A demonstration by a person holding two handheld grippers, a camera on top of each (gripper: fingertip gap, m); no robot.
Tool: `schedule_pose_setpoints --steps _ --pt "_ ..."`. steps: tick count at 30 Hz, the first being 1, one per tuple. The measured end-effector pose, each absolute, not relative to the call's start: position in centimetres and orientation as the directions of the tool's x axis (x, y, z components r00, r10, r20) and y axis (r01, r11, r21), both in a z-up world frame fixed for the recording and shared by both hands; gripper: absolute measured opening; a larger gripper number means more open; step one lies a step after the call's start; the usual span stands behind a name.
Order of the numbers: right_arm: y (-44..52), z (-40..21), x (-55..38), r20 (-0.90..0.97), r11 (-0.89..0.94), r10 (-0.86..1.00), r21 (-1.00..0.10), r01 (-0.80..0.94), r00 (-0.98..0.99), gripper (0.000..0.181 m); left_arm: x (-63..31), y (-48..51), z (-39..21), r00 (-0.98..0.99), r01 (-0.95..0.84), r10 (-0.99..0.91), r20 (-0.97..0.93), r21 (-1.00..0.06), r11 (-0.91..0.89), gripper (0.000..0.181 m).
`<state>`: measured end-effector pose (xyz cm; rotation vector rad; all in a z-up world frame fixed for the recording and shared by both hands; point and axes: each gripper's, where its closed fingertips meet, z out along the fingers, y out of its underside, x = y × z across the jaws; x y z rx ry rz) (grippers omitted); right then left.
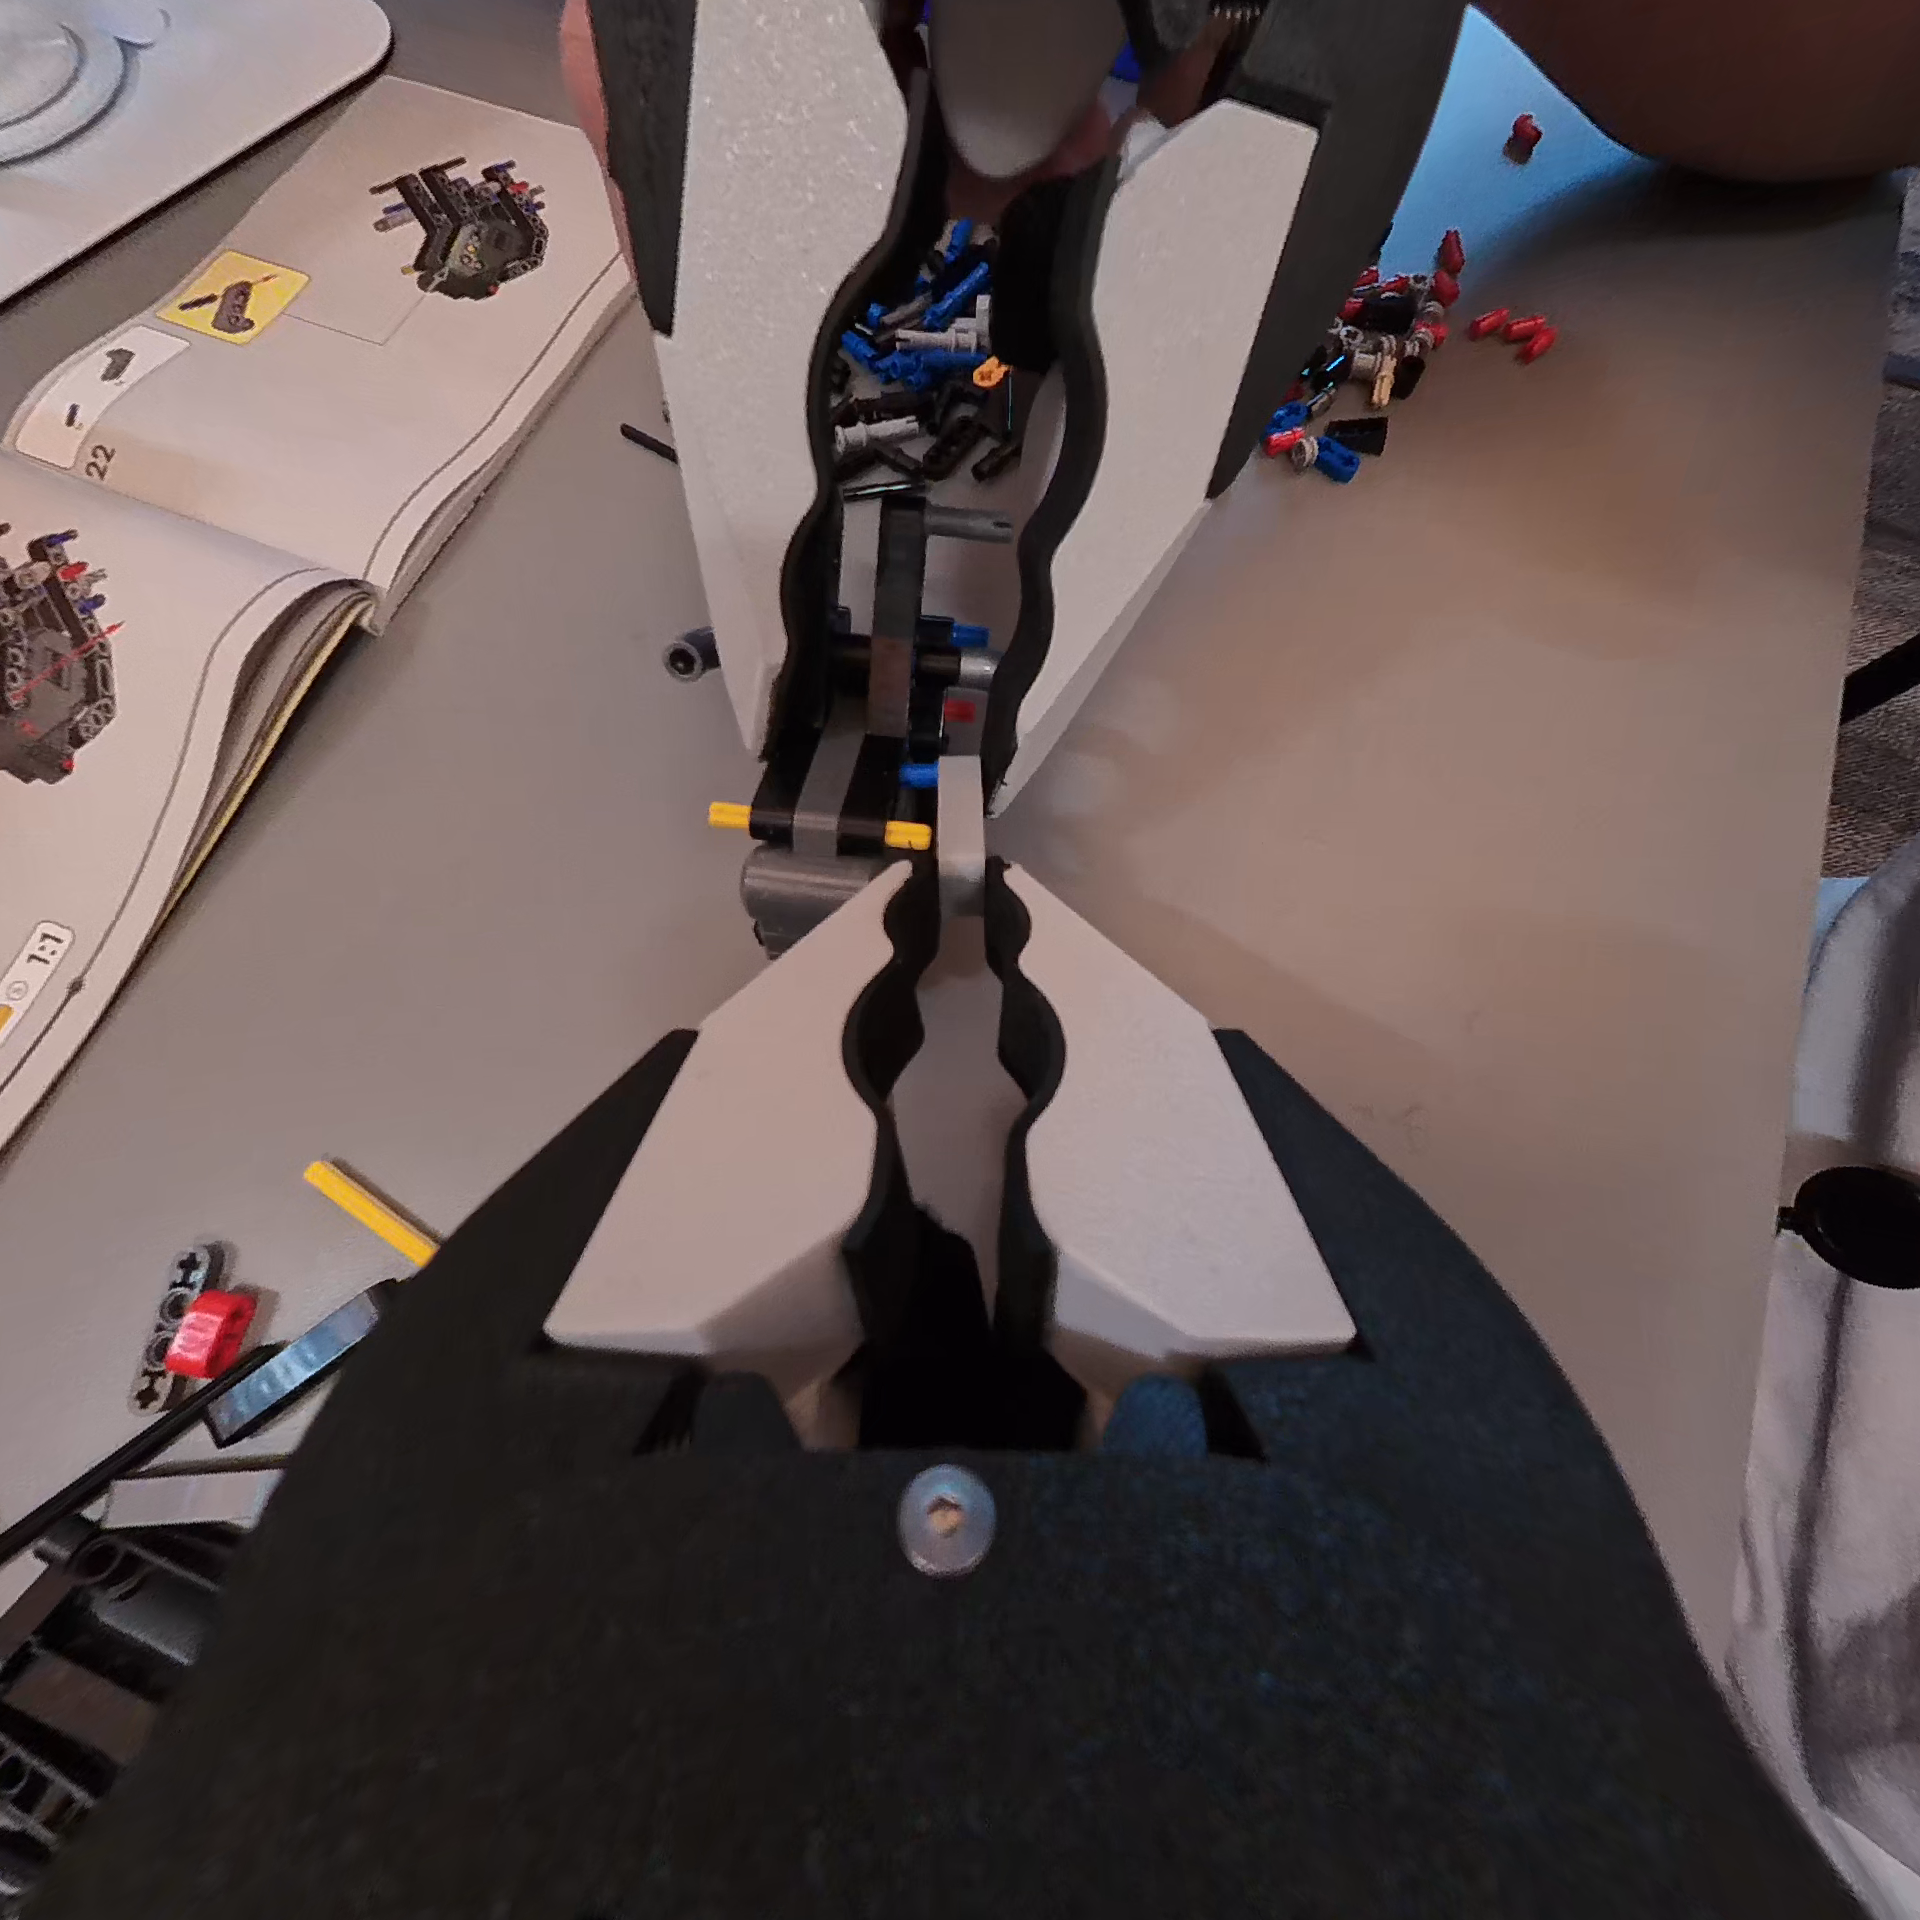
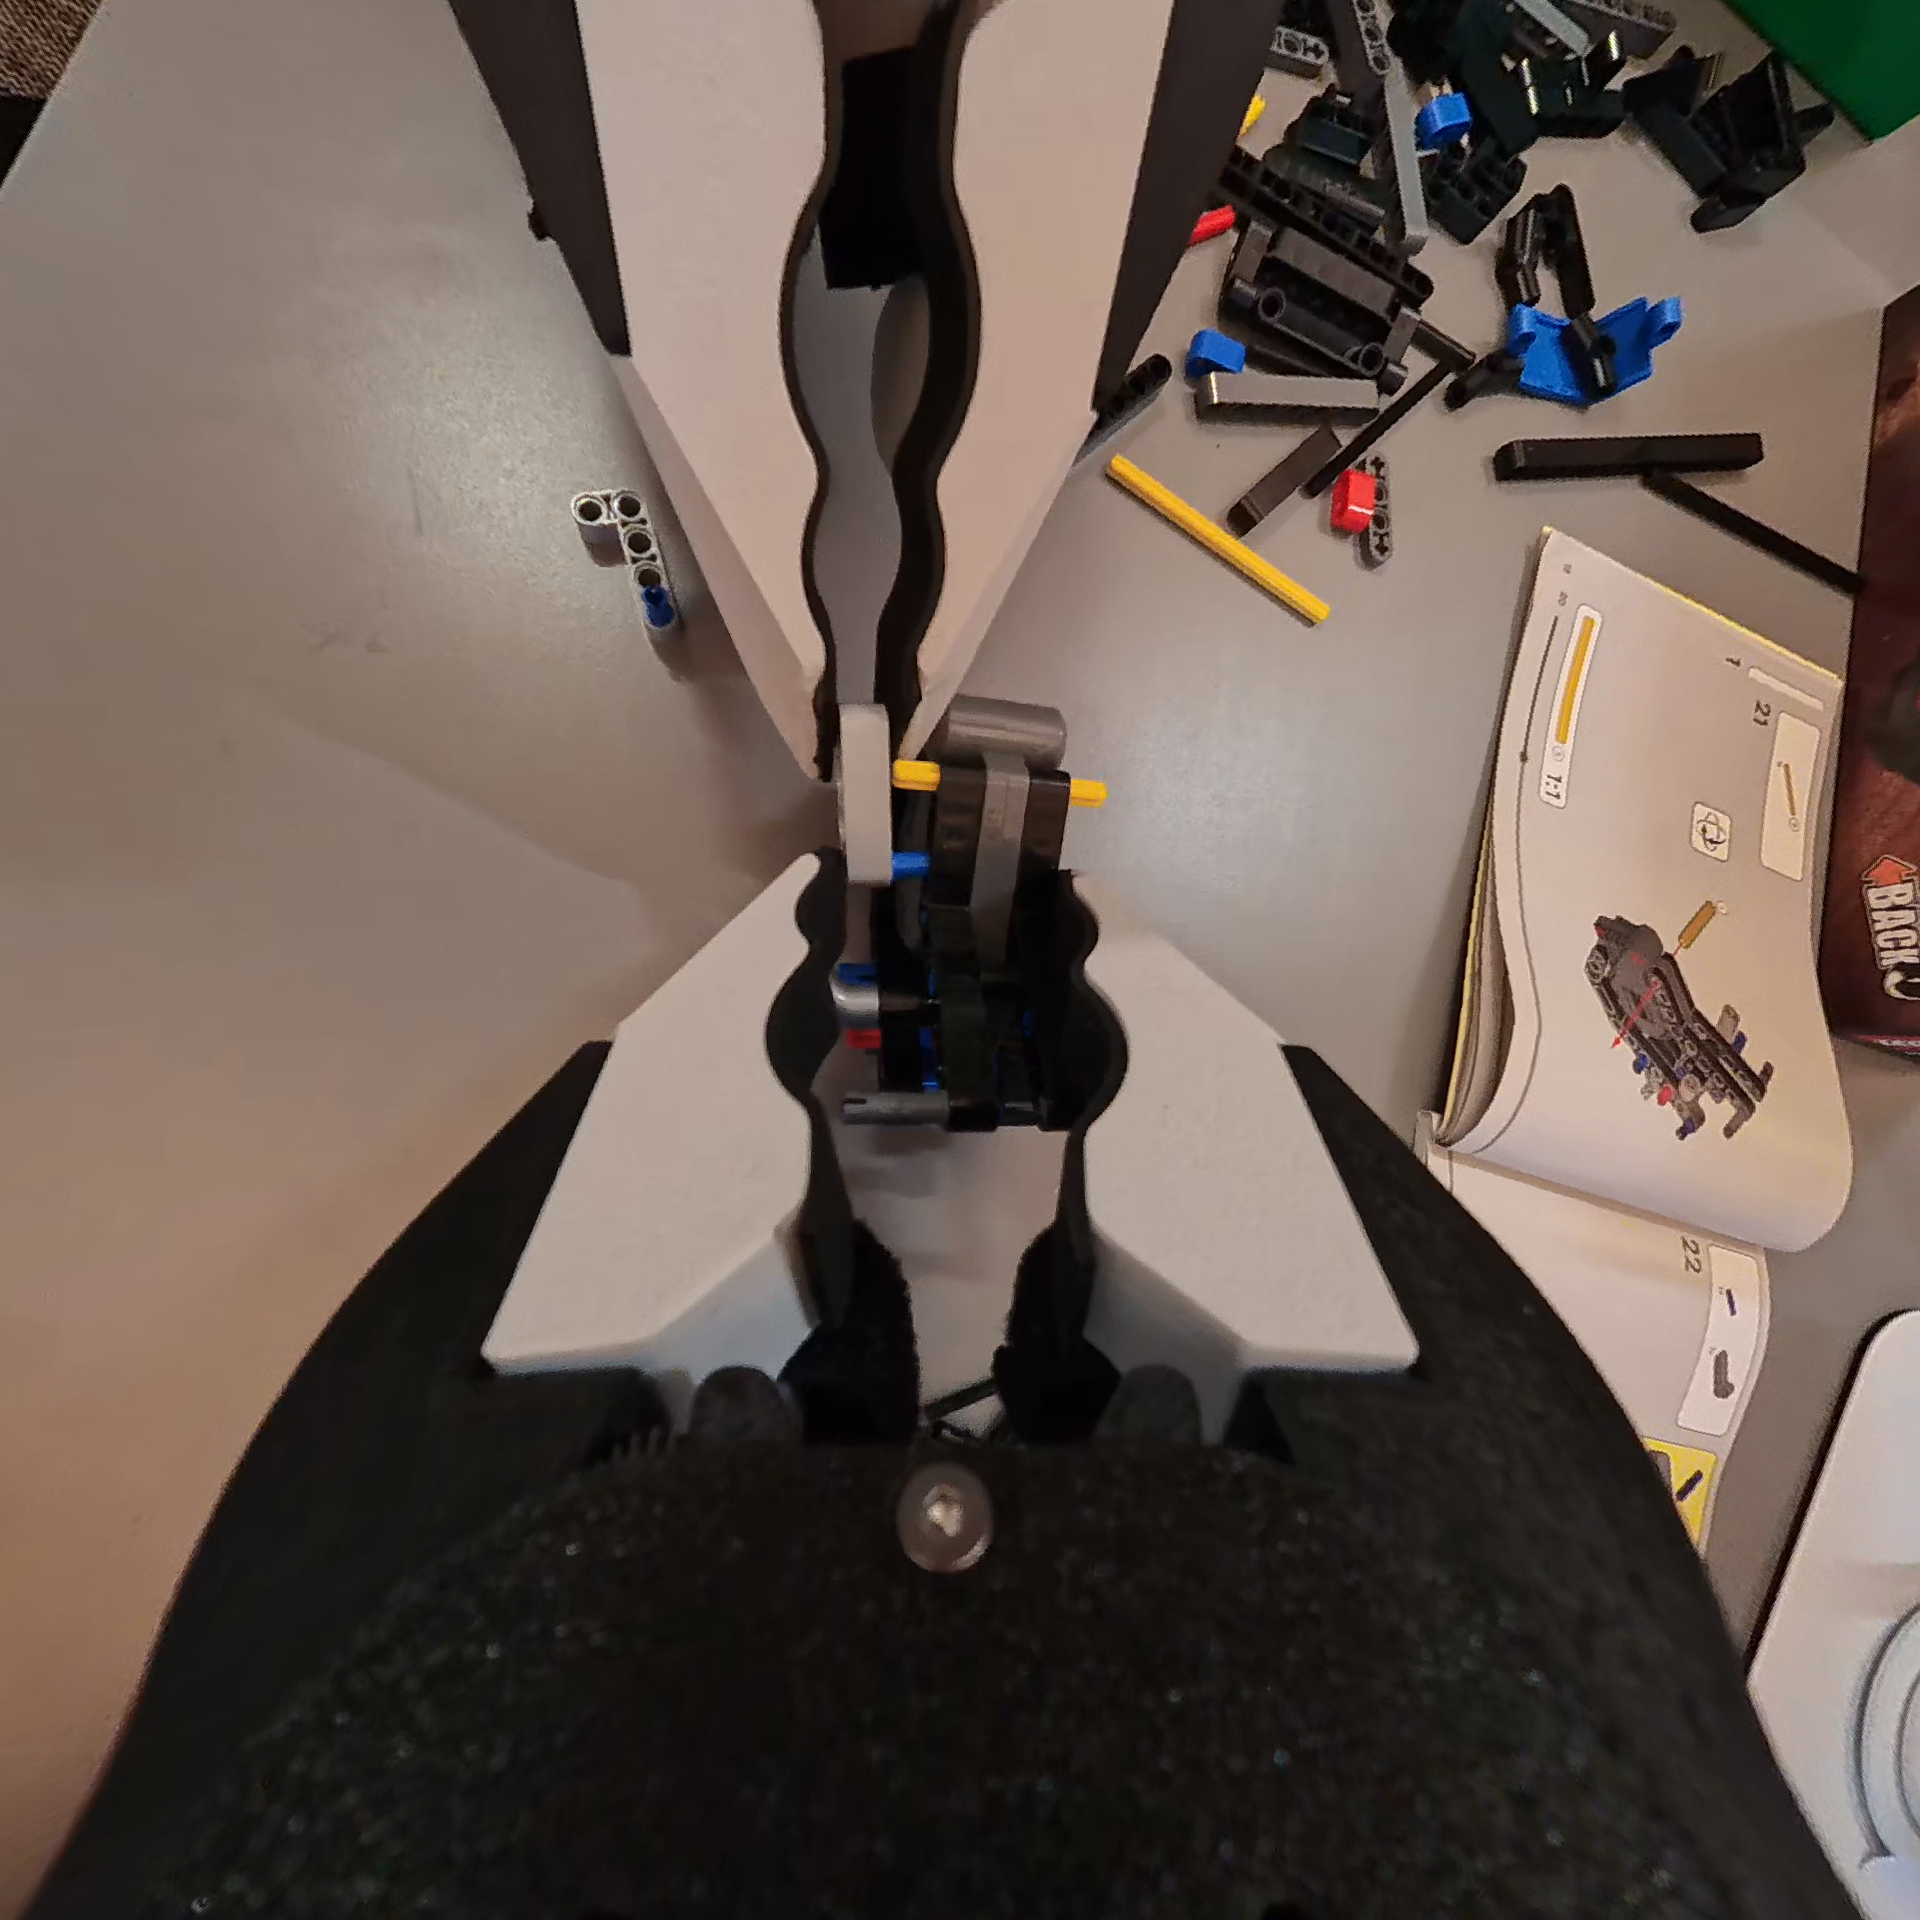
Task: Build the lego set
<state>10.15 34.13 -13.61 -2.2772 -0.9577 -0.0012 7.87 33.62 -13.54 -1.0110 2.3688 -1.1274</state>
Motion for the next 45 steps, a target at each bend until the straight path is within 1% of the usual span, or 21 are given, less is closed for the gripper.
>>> schedule_pose_setpoints --steps 1,4,8,12,18,19,20,22,24,25,27,29,31,34,40,45 --pt "34.1 -13.6 10.2 0.241 -0.516 0.637 -0.572 0.637 0.732 0.039 7.9 33.6 -13.5 -0.693 -0.463 -0.721 0.012 -0.774 0.432 0.006" --pt "34.3 -13.6 10.2 0.235 -0.523 0.629 -0.577 0.627 0.741 0.039 8.0 33.8 -13.5 -0.683 -0.462 -0.731 0.003 -0.776 0.429 0.006" --pt "34.3 -13.6 10.3 0.230 -0.524 0.627 -0.582 0.622 0.744 0.039 8.1 34.0 -13.5 -0.657 -0.436 -0.751 -0.060 -0.783 0.444 0.007" --pt "34.4 -13.6 10.4 0.223 -0.528 0.622 -0.588 0.613 0.750 0.039 8.1 34.1 -13.2 -0.632 -0.405 -0.767 -0.115 -0.794 0.453 0.015" --pt "34.4 -13.6 10.6 0.229 -0.529 0.620 -0.585 0.615 0.750 0.039 7.8 33.9 -12.5 -0.621 -0.377 -0.774 -0.122 -0.819 0.432 0.028" --pt "34.4 -13.6 10.6 0.227 -0.528 0.621 -0.585 0.615 0.750 0.039 7.7 33.9 -12.3 -0.620 -0.374 -0.776 -0.117 -0.825 0.423 0.033" --pt "34.4 -13.6 10.6 0.227 -0.527 0.623 -0.586 0.616 0.749 0.039 7.8 34.0 -12.1 -0.609 -0.368 -0.783 -0.125 -0.831 0.418 0.043" --pt "34.4 -13.5 10.6 0.226 -0.526 0.623 -0.587 0.615 0.749 0.039 8.2 34.7 -11.5 -0.580 -0.336 -0.796 -0.172 -0.840 0.427 0.053" --pt "34.4 -13.5 10.6 0.223 -0.527 0.623 -0.588 0.613 0.750 0.039 9.1 35.5 -11.4 -0.558 -0.317 -0.806 -0.199 -0.846 0.429 0.068" --pt "34.4 -13.5 10.6 0.220 -0.528 0.623 -0.590 0.611 0.751 0.039 9.4 35.6 -11.7 -0.569 -0.330 -0.804 -0.176 -0.846 0.418 0.068" --pt "34.4 -13.5 10.6 0.218 -0.528 0.622 -0.593 0.608 0.752 0.039 9.6 35.0 -12.1 -0.619 -0.351 -0.778 -0.105 -0.850 0.394 0.066" --pt "34.3 -13.5 10.6 0.214 -0.530 0.621 -0.594 0.605 0.754 0.039 9.8 34.7 -12.6 -0.660 -0.361 -0.747 -0.078 -0.839 0.406 0.064" --pt "34.3 -13.5 10.6 0.215 -0.527 0.624 -0.595 0.607 0.751 0.039 10.1 34.9 -12.9 -0.683 -0.350 -0.725 -0.088 -0.832 0.430 0.053" --pt "34.4 -13.5 10.6 0.213 -0.526 0.619 -0.603 0.600 0.756 0.039 10.0 34.9 -13.2 -0.718 -0.333 -0.690 -0.094 -0.824 0.459 0.042" --pt "34.4 -13.5 10.6 0.223 -0.528 0.616 -0.595 0.606 0.755 0.039 10.0 34.9 -13.2 -0.729 -0.335 -0.682 -0.066 -0.834 0.438 0.040" --pt "34.4 -13.5 10.6 0.217 -0.529 0.617 -0.597 0.603 0.756 0.039 10.1 35.0 -13.2 -0.725 -0.309 -0.683 -0.092 -0.842 0.442 0.039"
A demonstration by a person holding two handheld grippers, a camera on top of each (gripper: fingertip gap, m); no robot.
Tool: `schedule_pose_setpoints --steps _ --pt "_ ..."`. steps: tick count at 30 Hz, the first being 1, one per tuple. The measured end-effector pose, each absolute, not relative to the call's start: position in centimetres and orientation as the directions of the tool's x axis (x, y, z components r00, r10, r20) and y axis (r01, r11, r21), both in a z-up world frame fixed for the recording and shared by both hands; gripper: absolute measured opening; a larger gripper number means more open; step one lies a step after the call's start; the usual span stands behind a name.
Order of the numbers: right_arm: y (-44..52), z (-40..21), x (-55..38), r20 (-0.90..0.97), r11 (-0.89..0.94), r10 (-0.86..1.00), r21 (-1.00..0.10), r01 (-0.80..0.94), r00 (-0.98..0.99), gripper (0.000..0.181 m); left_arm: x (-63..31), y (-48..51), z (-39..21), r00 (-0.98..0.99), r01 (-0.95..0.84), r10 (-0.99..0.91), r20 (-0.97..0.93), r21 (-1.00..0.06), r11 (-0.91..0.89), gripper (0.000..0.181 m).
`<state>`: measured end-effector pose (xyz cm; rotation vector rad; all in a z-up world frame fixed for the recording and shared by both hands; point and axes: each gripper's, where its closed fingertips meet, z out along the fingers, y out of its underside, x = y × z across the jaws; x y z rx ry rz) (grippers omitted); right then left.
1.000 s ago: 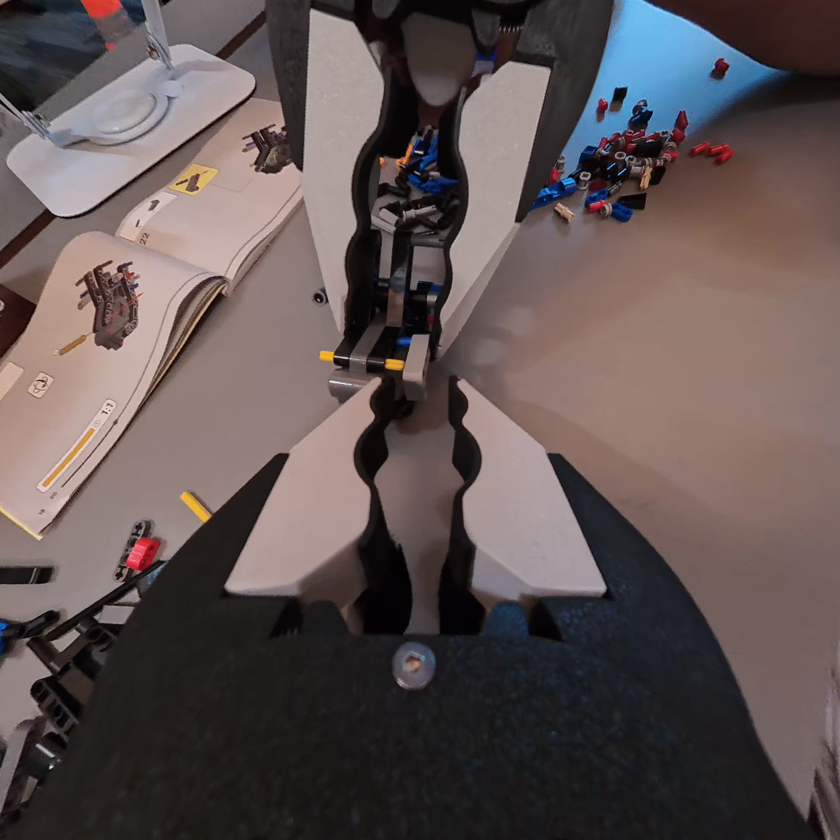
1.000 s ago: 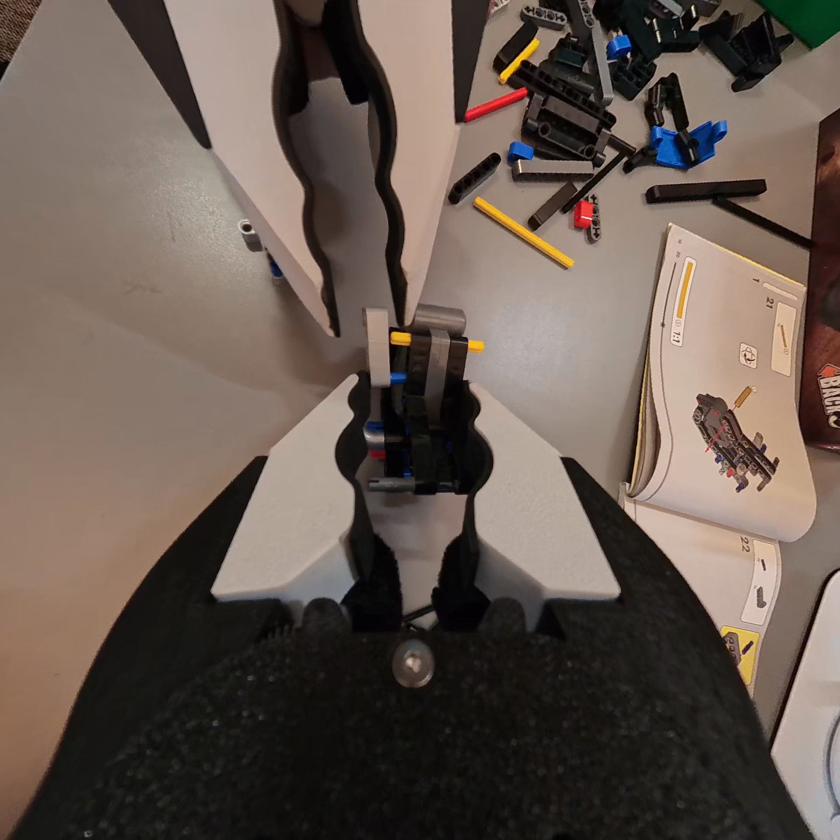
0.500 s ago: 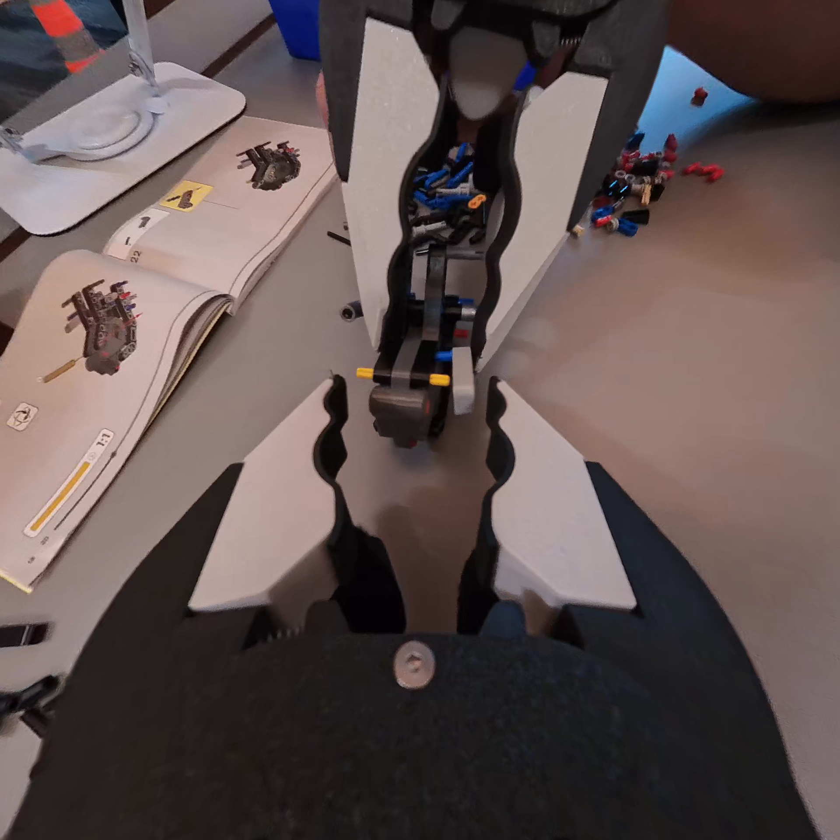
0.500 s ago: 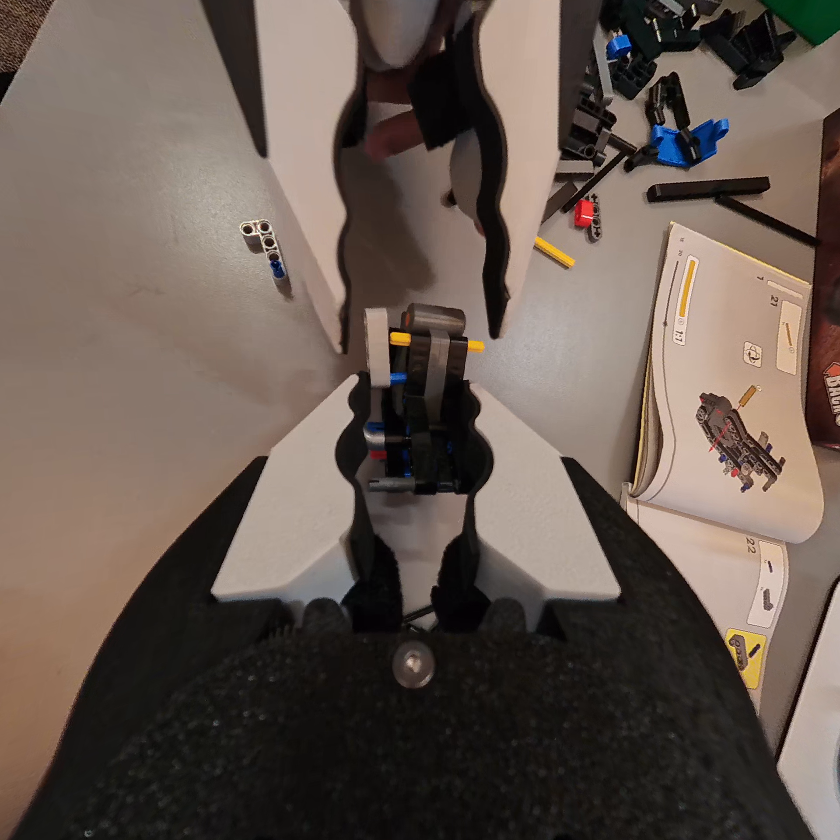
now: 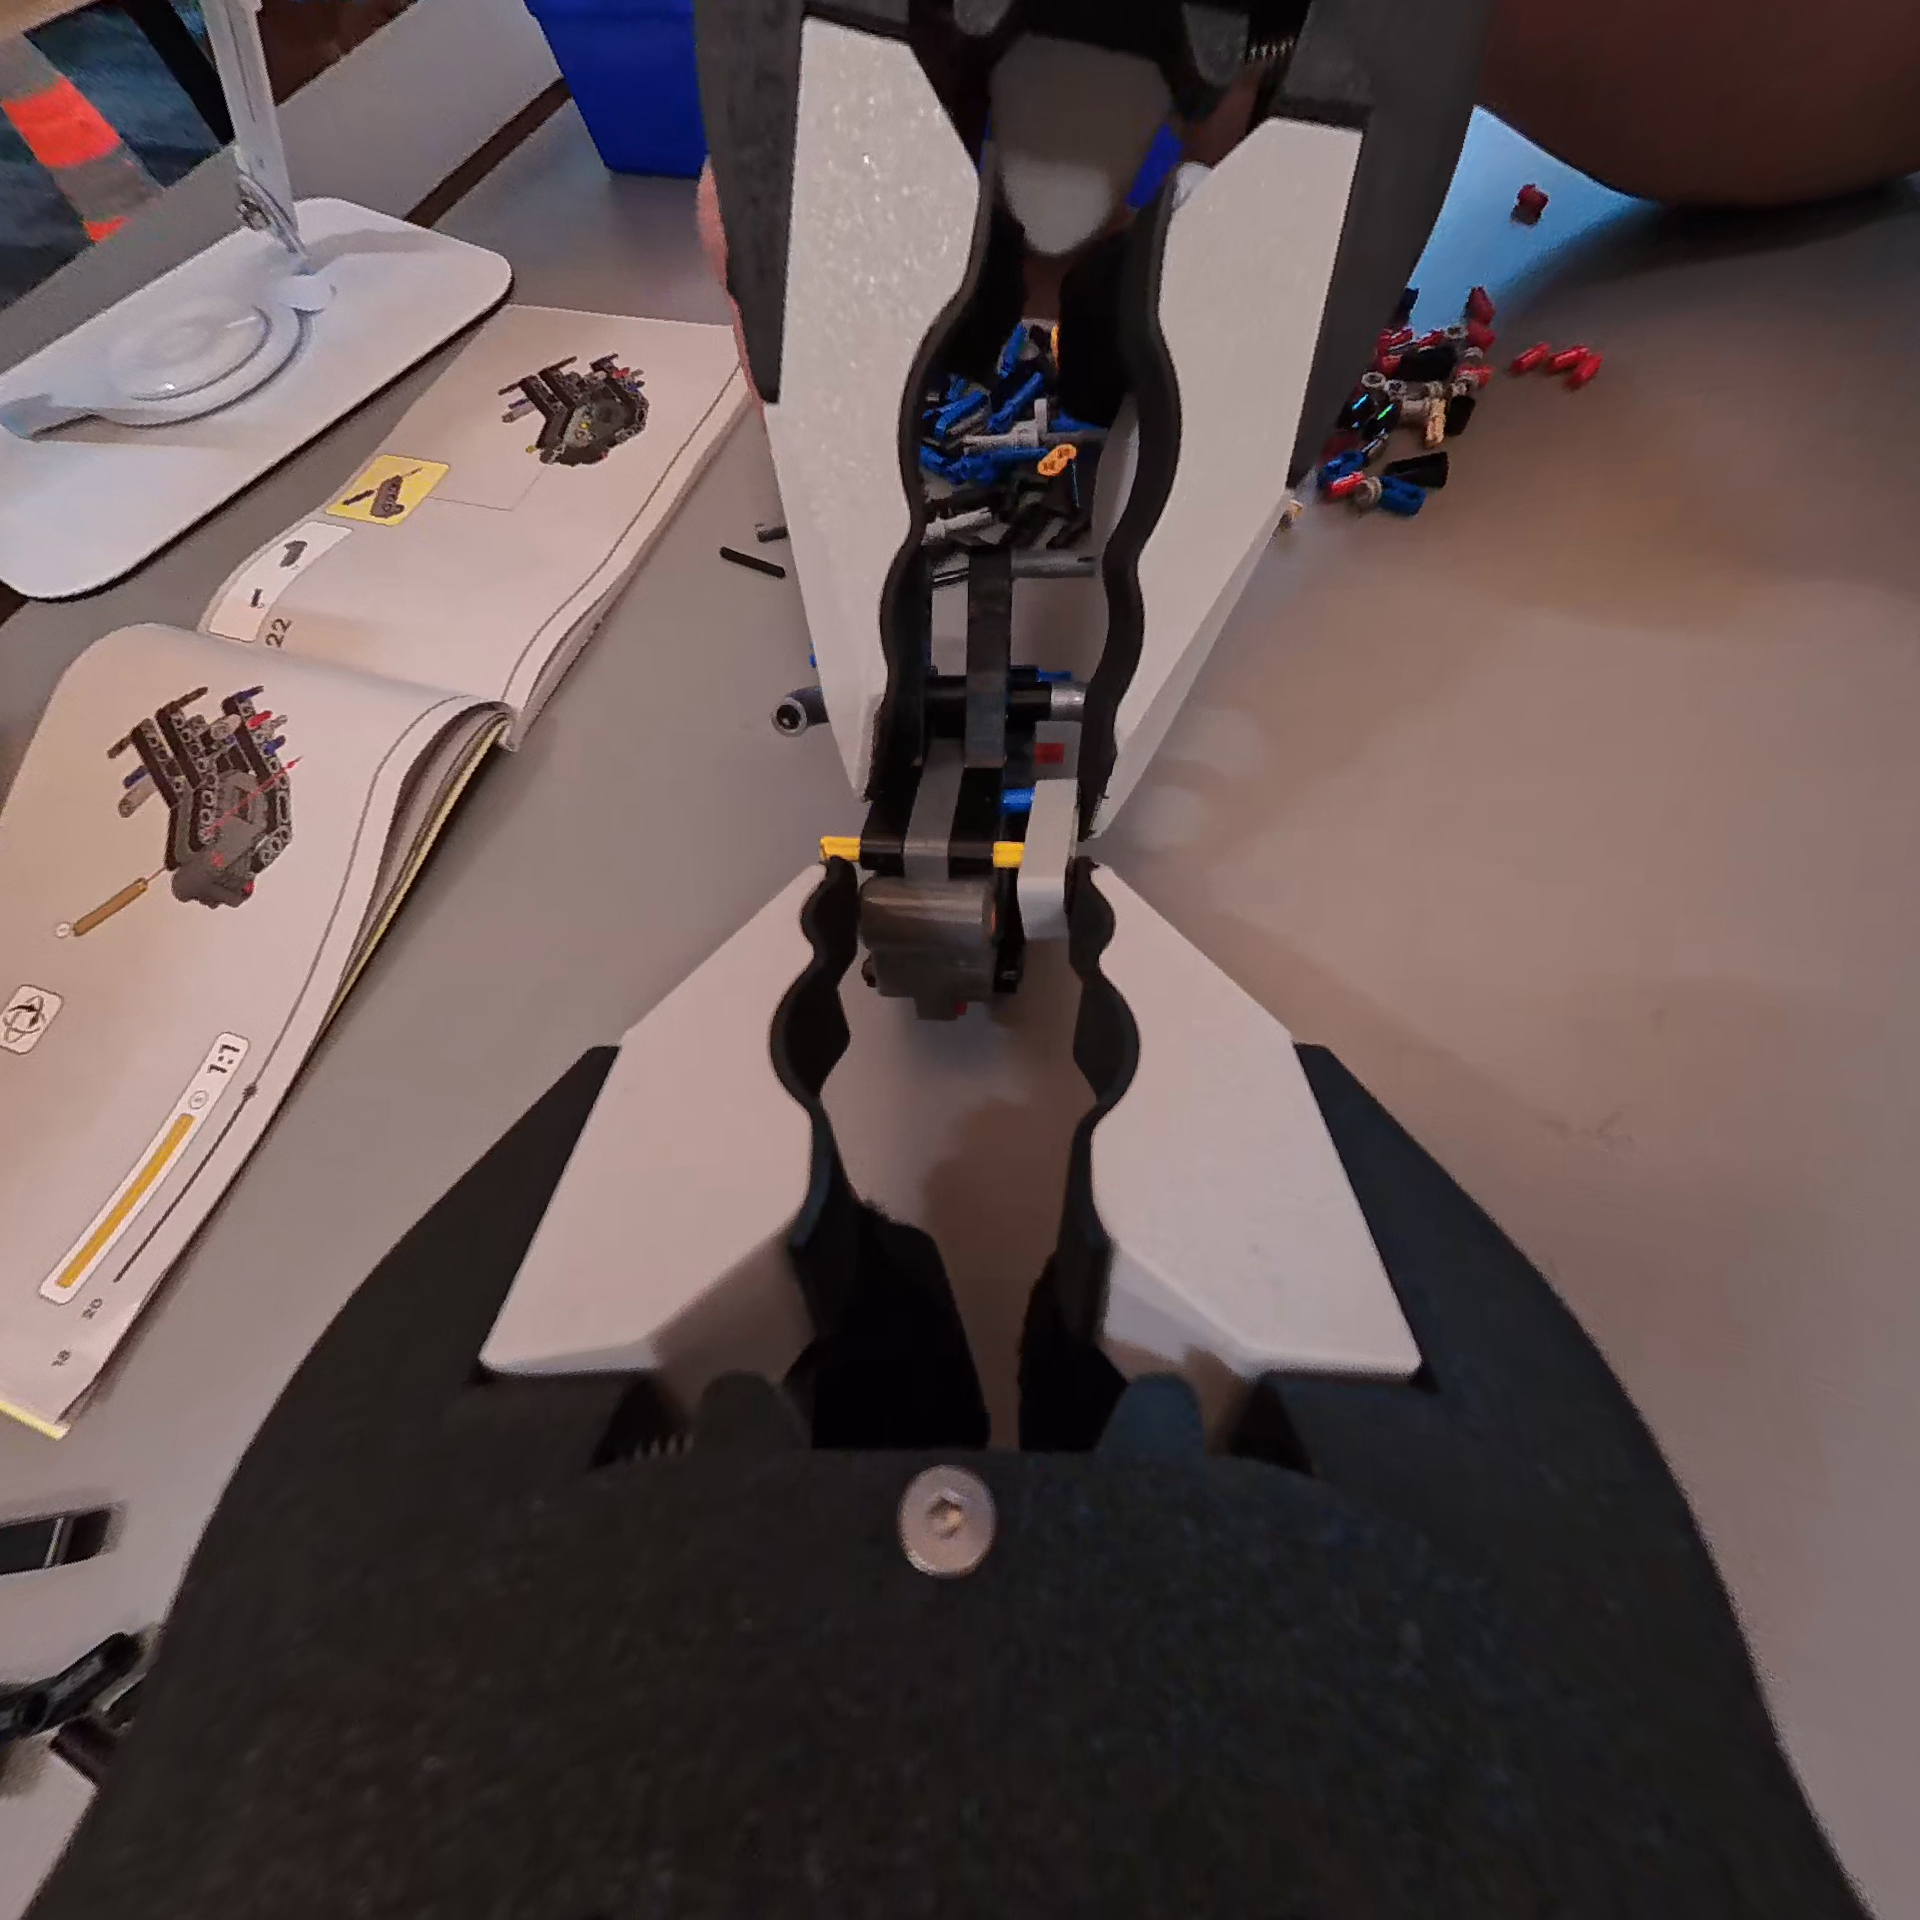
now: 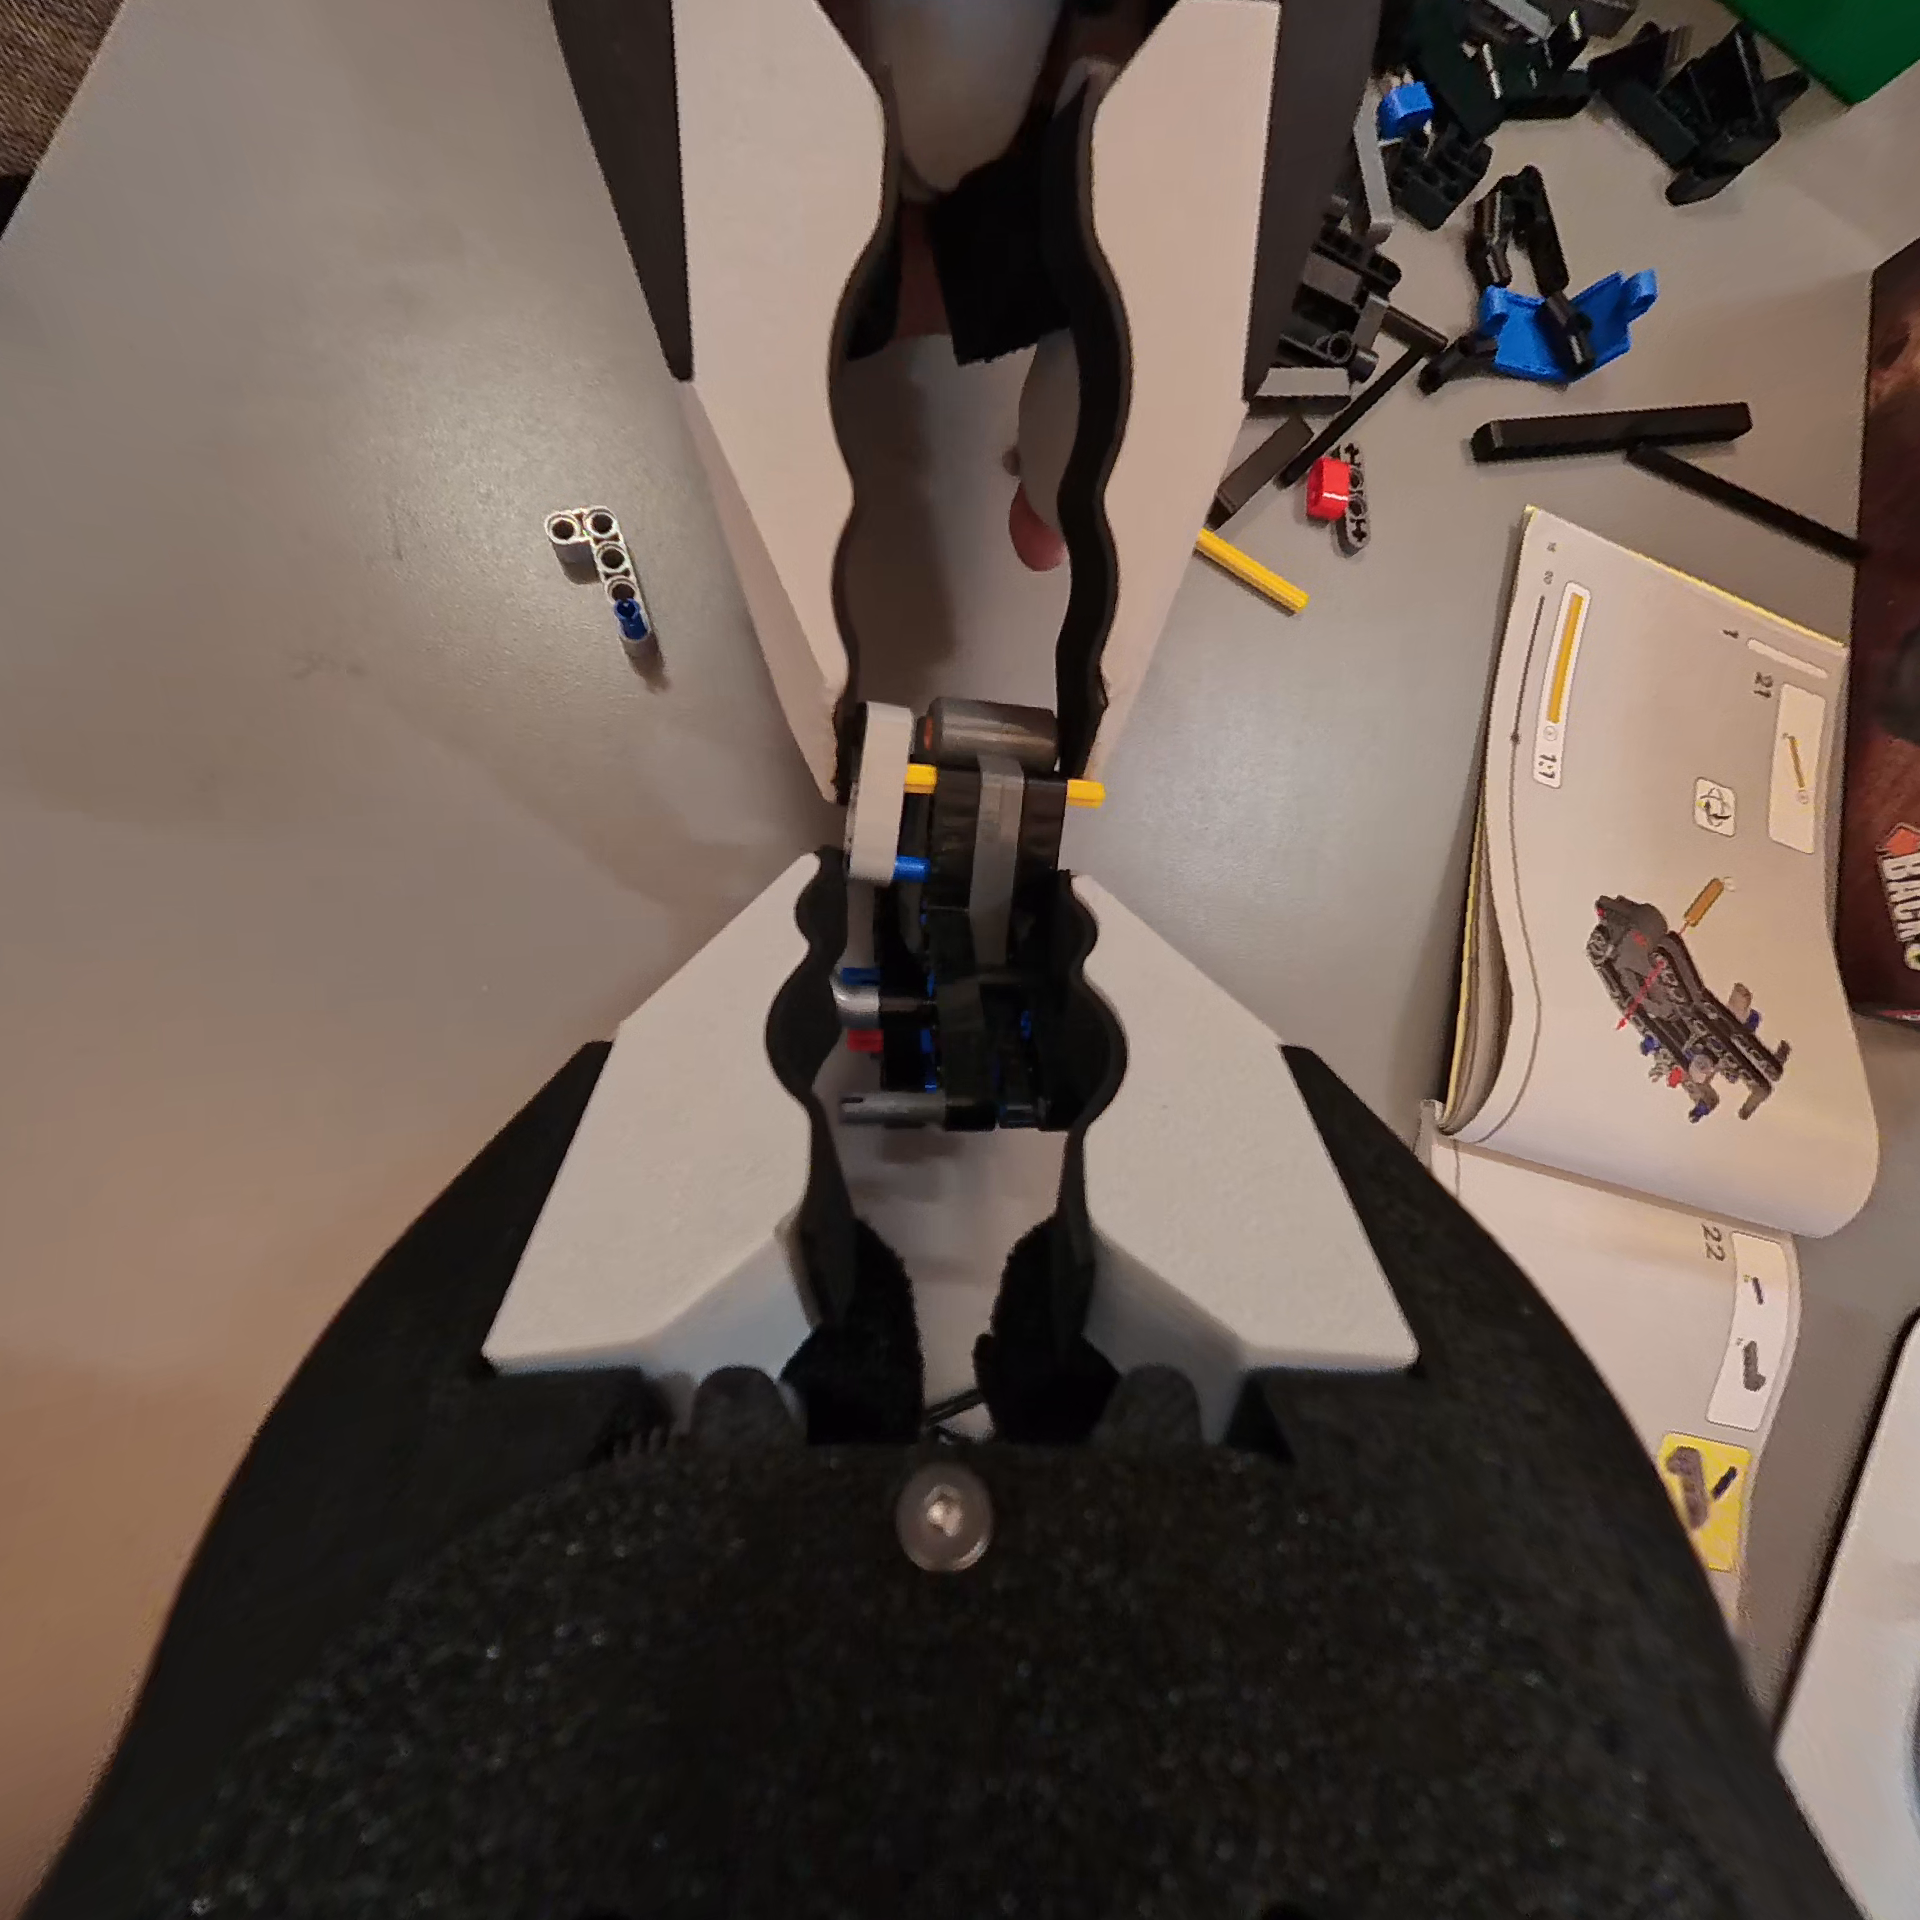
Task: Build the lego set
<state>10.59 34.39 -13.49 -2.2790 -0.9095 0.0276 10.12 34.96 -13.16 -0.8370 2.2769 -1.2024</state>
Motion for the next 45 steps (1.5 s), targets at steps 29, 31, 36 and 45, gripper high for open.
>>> schedule_pose_setpoints --steps 29,31,36,45 --pt "33.95 -13.47 10.74 0.196 -0.551 0.608 -0.594 0.586 0.770 0.039 10.45 34.58 -13.30 -0.683 -0.282 -0.711 -0.166 -0.838 0.467 0.039" --pt "33.82 -13.45 10.61 0.175 -0.561 0.608 -0.595 0.575 0.775 0.039 10.45 34.59 -13.42 -0.679 -0.263 -0.706 -0.202 -0.831 0.490 0.037" --pt "33.82 -13.49 10.59 0.188 -0.561 0.606 -0.588 0.582 0.773 0.039 10.52 34.62 -13.55 -0.658 -0.239 -0.703 -0.268 -0.811 0.533 0.037" --pt "33.82 -13.50 10.62 0.167 -0.578 0.602 -0.583 0.571 0.781 0.039 10.62 34.57 -13.57 -0.641 -0.254 -0.722 -0.260 -0.816 0.519 0.038"
